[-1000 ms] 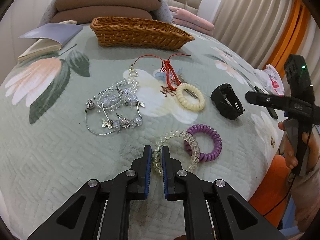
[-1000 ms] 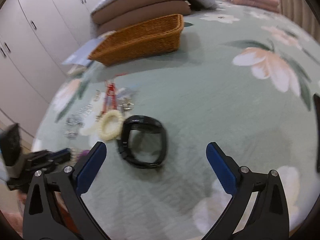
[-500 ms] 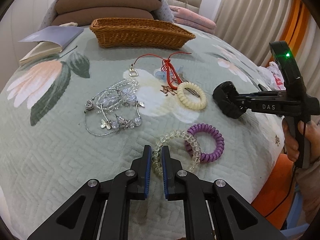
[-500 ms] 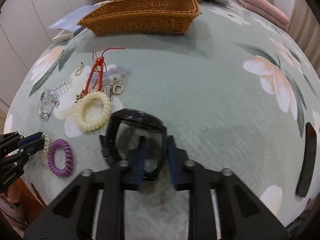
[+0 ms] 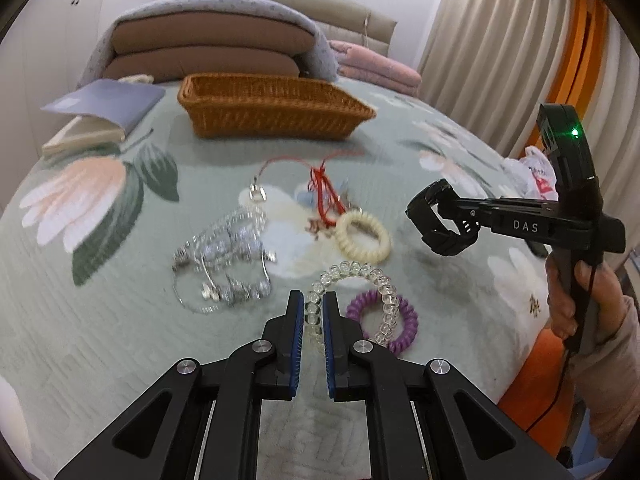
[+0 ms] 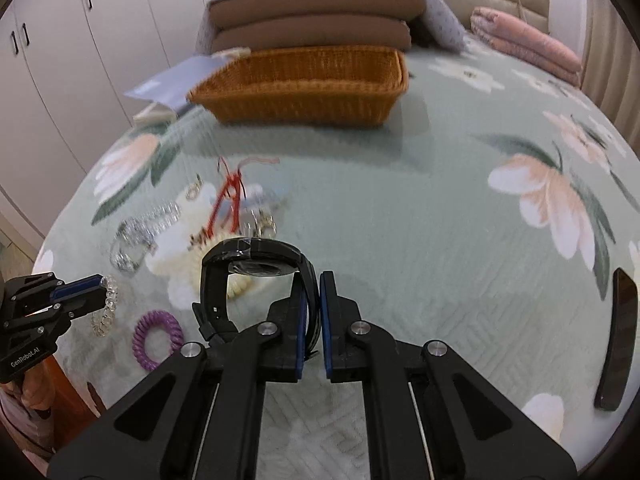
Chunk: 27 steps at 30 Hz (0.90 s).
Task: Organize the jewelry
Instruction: 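Carry clear bracelet into basket with left gripper while right gripper drops watch there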
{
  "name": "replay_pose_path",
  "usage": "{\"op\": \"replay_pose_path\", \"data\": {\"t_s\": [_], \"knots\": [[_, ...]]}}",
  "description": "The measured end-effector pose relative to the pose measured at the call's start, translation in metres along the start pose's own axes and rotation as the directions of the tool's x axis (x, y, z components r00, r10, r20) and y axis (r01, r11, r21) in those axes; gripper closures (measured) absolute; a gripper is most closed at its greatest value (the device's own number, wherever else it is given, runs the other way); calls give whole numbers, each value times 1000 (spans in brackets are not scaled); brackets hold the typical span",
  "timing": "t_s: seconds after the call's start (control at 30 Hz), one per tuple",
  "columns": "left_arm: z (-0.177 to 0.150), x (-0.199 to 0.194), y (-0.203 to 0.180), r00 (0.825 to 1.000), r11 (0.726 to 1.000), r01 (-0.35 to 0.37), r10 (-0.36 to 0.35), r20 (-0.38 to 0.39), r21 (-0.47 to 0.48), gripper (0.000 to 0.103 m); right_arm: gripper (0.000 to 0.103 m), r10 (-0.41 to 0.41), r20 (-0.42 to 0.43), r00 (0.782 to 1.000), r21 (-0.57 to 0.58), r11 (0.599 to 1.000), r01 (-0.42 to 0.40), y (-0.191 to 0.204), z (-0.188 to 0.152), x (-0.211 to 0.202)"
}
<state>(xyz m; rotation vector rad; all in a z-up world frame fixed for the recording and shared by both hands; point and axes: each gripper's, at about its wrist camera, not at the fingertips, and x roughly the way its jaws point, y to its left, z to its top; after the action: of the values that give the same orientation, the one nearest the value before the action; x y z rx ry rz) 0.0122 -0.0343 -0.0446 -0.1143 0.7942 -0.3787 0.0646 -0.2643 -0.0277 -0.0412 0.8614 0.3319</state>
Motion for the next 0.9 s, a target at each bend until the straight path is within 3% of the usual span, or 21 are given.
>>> {"op": "replay_pose_path", "data": {"t_s": [0.17,0.33,0.47,0.63,0.9], "knots": [[39,-11,5,997,1000,-27,26,66,15,94,97,4,72,997,13,1000,-5,-3,29,-16],[107,-6,22,989,999,-53,51,139,11,94,97,3,169,986,39,999,-9,-13,99,-21],[171,22,44,985,998,-54,56,161,-16,94,97,-32,200,979,37,999,25,-18,158,-2],[224,82,68,993,997,-72,76,96,-40,94,97,-51,103,993,71,996,44,-32,218,64],[251,170,81,990,991,-127,125,-64,-30,94,95,-56,-54,997,122,991,62,-51,246,154]]}}
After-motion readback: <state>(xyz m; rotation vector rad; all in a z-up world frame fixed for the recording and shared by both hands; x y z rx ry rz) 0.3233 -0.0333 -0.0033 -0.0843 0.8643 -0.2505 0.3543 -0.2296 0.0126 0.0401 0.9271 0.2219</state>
